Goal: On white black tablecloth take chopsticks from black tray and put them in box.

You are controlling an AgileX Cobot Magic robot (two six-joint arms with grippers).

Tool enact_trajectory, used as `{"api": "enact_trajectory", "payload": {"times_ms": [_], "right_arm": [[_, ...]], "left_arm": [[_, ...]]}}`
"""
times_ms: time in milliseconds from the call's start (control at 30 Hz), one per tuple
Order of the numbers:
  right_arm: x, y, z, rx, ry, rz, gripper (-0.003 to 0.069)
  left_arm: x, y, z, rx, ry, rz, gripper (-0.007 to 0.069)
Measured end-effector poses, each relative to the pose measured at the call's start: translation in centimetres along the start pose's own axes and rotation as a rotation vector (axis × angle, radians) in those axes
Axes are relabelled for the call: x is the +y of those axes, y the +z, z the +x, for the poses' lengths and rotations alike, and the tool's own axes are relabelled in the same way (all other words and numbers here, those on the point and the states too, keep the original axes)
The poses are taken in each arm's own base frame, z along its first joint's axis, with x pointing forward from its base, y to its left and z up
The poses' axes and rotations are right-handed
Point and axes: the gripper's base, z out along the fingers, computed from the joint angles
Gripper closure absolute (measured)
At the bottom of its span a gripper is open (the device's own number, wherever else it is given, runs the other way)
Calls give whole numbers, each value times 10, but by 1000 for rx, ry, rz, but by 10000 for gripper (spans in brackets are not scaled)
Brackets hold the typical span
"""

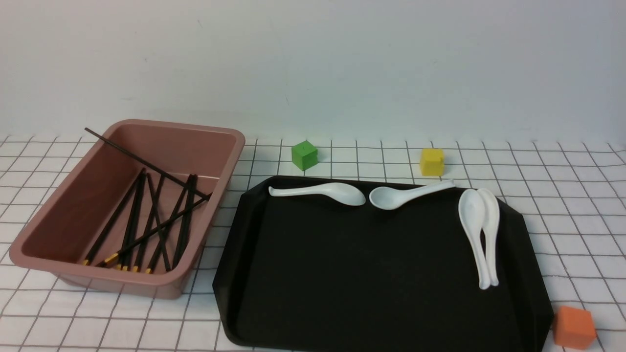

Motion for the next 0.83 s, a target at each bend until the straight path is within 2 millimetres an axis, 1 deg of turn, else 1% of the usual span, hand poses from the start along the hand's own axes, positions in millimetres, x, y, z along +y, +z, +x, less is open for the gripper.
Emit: {"api": "enact_trajectory", "payload": {"times_ms": [833], "right_arm": [[0,0,0,0,0,0,514]], "left_arm": [[0,0,0,0,0,0,386]]}}
